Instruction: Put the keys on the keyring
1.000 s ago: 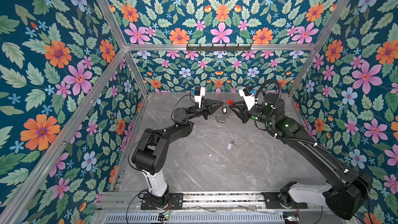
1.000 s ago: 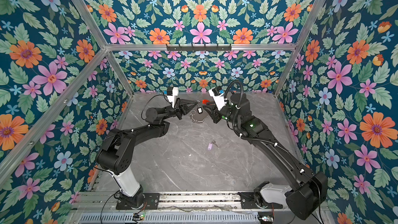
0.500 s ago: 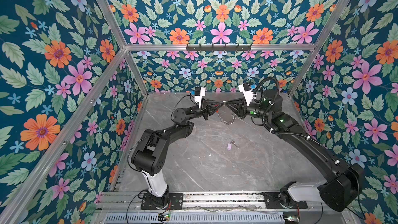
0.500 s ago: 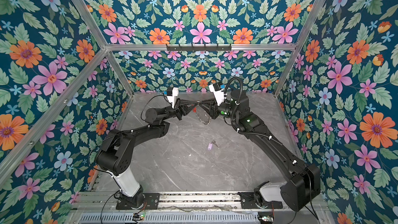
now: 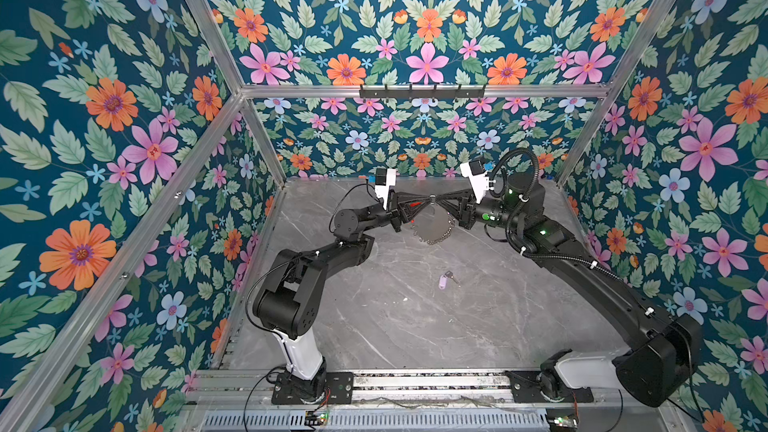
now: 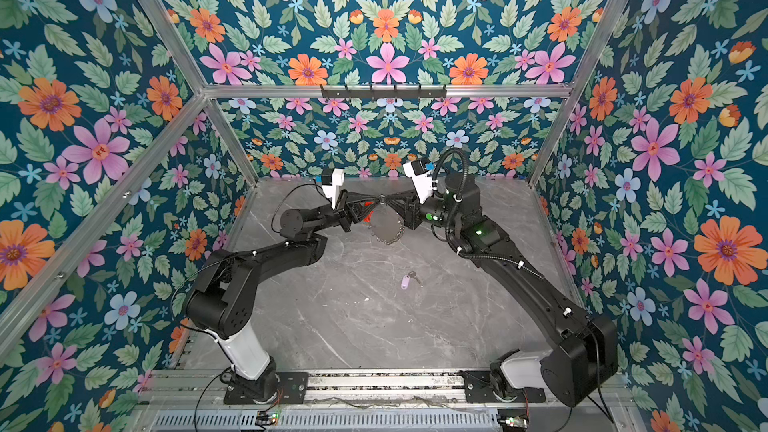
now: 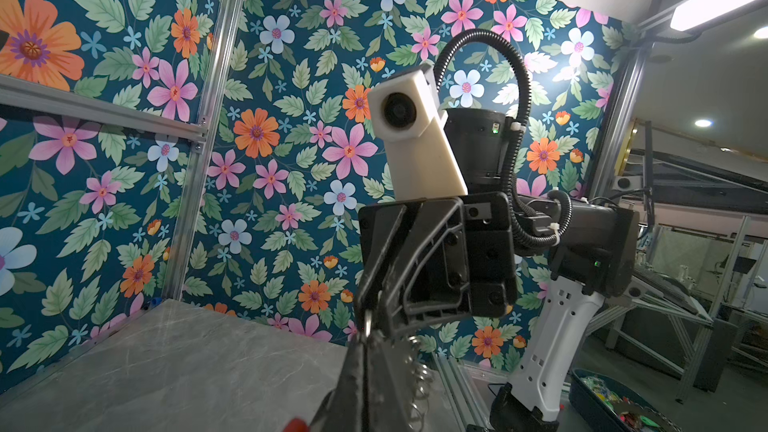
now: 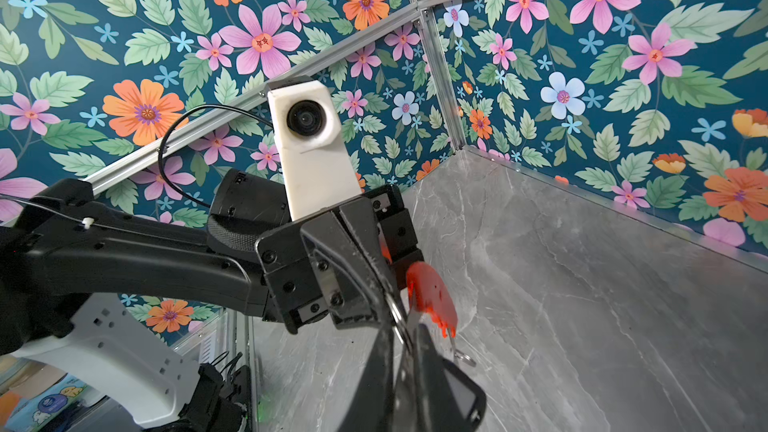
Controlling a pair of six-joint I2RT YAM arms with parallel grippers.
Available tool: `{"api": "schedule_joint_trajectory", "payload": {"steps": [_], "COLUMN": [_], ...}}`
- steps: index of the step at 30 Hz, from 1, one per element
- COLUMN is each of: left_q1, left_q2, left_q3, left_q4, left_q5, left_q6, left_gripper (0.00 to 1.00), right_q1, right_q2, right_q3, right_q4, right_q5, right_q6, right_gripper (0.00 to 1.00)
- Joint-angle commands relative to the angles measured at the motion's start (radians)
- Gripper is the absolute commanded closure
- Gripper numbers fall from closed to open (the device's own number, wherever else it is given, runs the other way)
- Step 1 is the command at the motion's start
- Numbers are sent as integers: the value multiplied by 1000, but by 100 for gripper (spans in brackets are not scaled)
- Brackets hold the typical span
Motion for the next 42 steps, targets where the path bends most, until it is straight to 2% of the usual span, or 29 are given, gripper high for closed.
{"api": "schedule_joint_trajectory", "payload": {"steps": [1, 4, 10, 17, 22, 24, 28, 39, 42], "left_q1": [-1, -1, -3, -12, -14, -15, -15, -18, -18], "left_q2": [-3, -3, -2, 3, 3, 2, 1, 2, 1], "left_q3": [8, 8, 14, 20, 22, 22, 25, 27, 26], "left_q4": [40, 40, 39, 40, 39, 39, 39, 39, 39], "left_q5": [-1, 4, 4, 1, 2, 2, 2, 1, 1], "left_q6": [-4, -4, -5, -5, -5, -5, -7, -5, -4], "left_gripper": [100, 100, 100, 100, 100, 100, 100, 100, 100], "right_q1": [2, -11, -39, -39, -38, -38, -38, -29, -28], "right_q2": [-3, -24, -45, -23, -14, -10, -2, 2, 2], "right_q3": [10, 5, -8, -34, -33, -30, -20, -22, -22], "right_q4": [15, 7, 5, 73, 93, 99, 99, 102, 98], "right_q5": [-9, 3, -5, -83, -95, -97, -104, -110, -109], "right_q6": [-12, -18, -17, 31, 46, 49, 57, 65, 63], "right_gripper": [78, 74, 73, 72, 72, 74, 85, 88, 92]}}
